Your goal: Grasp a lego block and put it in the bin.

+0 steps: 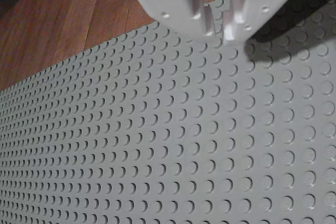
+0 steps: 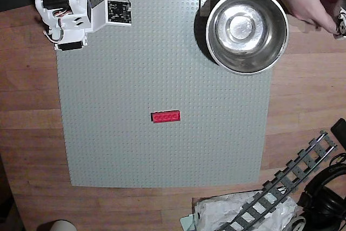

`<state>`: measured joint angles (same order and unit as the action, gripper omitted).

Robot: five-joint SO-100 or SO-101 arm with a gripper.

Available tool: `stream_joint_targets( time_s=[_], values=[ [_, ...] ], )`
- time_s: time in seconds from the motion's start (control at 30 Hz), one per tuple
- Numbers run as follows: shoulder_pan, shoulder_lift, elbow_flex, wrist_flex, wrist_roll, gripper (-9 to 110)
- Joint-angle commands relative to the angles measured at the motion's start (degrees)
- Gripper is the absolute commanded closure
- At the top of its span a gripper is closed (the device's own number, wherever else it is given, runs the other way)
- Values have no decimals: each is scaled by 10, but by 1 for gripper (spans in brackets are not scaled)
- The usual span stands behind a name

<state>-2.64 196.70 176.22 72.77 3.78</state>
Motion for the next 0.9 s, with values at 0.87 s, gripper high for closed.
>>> stream_joint_targets(
  time_s=[0.87],
  values=[
    [-6,10,-11,7,-4,102]
  ],
)
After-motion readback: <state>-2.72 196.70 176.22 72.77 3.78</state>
